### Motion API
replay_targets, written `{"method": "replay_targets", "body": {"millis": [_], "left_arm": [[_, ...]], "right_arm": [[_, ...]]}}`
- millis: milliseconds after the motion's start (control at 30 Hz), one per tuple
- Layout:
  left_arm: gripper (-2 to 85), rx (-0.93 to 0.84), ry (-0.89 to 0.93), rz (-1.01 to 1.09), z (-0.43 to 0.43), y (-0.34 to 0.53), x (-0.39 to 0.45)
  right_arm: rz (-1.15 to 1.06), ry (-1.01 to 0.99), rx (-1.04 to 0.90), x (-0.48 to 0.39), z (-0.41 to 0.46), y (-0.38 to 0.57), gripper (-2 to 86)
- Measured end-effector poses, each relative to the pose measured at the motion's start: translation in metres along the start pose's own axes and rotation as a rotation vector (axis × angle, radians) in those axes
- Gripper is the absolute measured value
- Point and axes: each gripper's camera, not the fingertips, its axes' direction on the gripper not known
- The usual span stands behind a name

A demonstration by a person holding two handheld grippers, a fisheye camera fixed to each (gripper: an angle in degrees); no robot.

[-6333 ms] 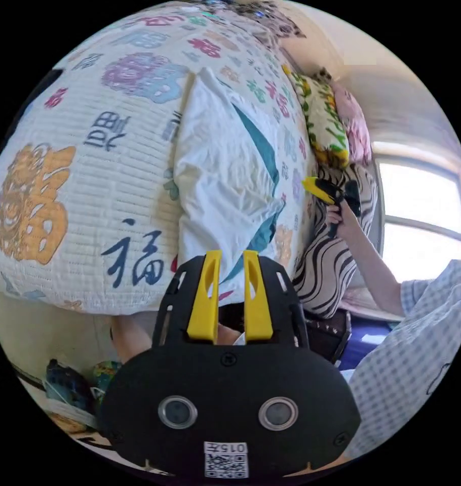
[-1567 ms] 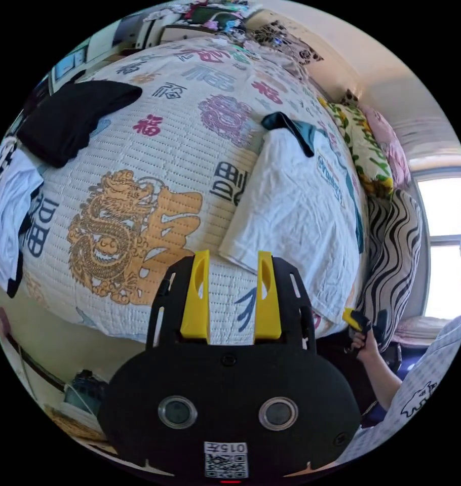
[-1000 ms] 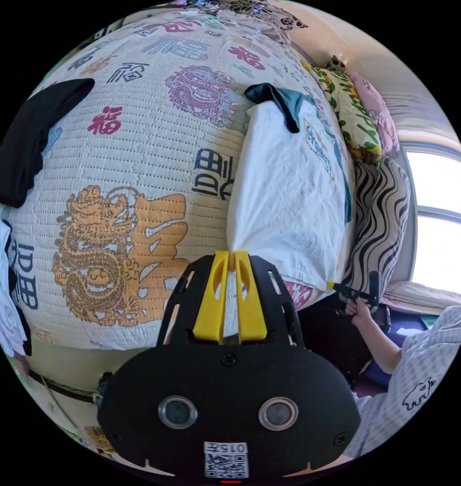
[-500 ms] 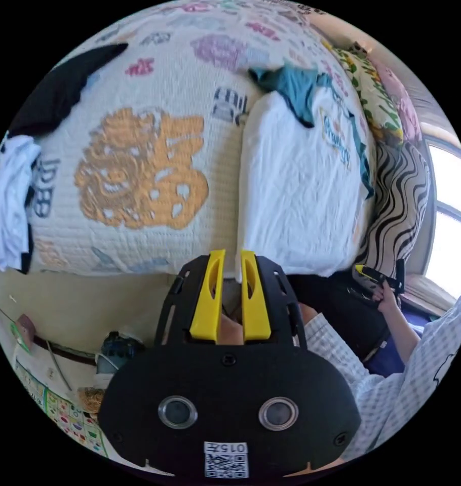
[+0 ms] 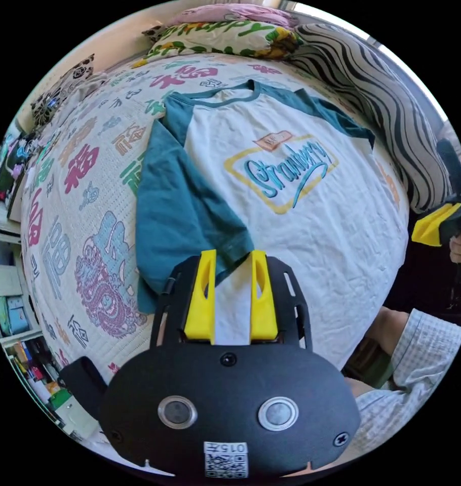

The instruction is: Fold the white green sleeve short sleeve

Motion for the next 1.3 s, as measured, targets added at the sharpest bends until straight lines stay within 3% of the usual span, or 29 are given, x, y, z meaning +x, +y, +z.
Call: {"method": "replay_targets", "body": {"millis": [133, 200, 267, 333, 467, 700, 833, 1000, 1100, 1167, 1300], "left_arm": [[1.2, 0.098, -0.024, 0.031, -0.004, 0.012, -0.027], [0.4, 0.172, -0.036, -0.072, -0.021, 0.022, -0.072], [-0.1, 0.260, 0.092, -0.260, -0.033, 0.034, -0.155], [-0.1, 0.295, 0.103, -0.396, -0.030, 0.041, -0.211], [0.8, 0.228, 0.206, -0.520, 0.018, 0.047, -0.288], [9.2, 0.193, 0.320, -0.610, 0.057, 0.072, -0.308], [9.9, 0.162, 0.524, -0.615, 0.083, 0.101, -0.278], [1.0, 0.047, 0.373, -0.563, 0.113, 0.115, -0.256], [1.0, 0.012, 0.340, -0.747, 0.116, 0.137, -0.268], [2.5, -0.043, 0.190, -0.818, 0.107, 0.146, -0.262], [5.0, 0.032, 0.275, -0.728, 0.098, 0.108, -0.217]], "right_arm": [[0.104, -0.057, 0.024, 0.007, -0.008, -0.001, 5.2], [0.134, -0.062, 0.042, 0.011, -0.017, -0.001, 5.0], [0.172, -0.040, 0.061, 0.014, -0.029, -0.003, 4.7], [0.199, -0.028, 0.069, 0.014, -0.036, -0.005, 4.7], [0.243, -0.016, 0.083, 0.005, -0.045, -0.013, 4.6], [0.334, -0.011, 0.078, 0.001, -0.058, -0.016, 4.8], [0.388, -0.010, 0.087, 0.006, -0.076, -0.016, 4.9], [0.384, 0.015, 0.077, 0.017, -0.108, -0.026, 5.5], [0.335, 0.147, 0.116, 0.024, -0.150, -0.037, 6.2], [0.312, 0.292, 0.182, 0.034, -0.191, -0.047, 7.0], [0.338, 0.395, 0.321, 0.065, -0.252, -0.068, 7.9]]}}
